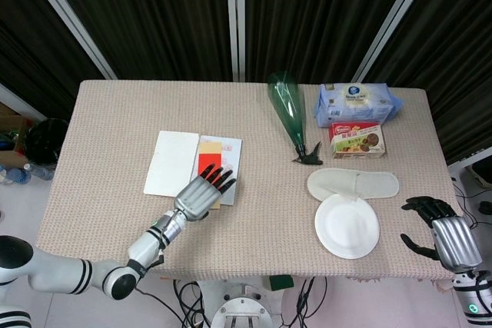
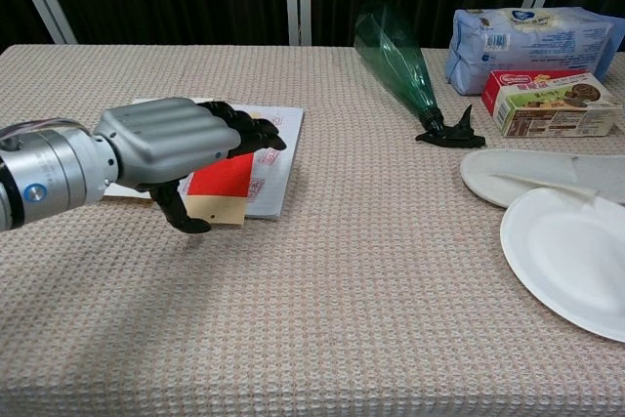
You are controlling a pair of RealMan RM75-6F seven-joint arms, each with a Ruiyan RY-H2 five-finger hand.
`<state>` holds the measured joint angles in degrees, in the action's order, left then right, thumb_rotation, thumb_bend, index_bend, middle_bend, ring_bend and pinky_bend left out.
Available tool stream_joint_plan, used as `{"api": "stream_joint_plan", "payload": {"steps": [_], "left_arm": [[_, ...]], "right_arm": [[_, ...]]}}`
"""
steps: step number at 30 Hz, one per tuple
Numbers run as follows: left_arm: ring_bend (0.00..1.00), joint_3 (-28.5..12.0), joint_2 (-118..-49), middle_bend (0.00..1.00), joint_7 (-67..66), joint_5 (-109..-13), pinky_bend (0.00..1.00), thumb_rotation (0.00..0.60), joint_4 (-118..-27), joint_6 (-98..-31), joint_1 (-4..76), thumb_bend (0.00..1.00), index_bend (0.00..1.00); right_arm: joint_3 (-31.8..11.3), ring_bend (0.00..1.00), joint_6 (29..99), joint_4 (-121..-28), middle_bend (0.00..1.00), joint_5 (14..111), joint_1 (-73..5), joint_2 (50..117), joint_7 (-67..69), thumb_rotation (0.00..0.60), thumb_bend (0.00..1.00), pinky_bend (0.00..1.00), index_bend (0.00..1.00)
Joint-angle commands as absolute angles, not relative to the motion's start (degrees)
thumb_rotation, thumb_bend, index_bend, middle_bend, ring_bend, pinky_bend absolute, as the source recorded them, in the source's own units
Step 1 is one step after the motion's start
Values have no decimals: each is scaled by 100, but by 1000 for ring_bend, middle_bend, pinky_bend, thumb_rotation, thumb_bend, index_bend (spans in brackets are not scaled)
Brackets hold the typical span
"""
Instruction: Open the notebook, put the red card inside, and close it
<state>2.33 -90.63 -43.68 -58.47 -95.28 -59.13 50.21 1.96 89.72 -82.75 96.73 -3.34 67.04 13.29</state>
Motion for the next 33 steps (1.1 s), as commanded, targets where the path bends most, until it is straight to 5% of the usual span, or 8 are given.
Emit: {"api": "stream_joint_plan", "payload": {"steps": [1, 33], "left_arm": [[0, 214, -9099, 0, -4356, -5777, 55, 599, -9465, -5844, 4986, 172, 39], [0, -340, -9066, 0, -3090, -5266, 55, 600, -8895, -5134, 4857, 148, 41]], "right_arm": [[200, 210, 8994, -8279, 269, 9681, -324, 6700, 1329, 600, 171, 267, 361], [207, 210, 8950, -8330, 269, 9602, -298, 6697, 1288, 600, 171, 267, 361]]}}
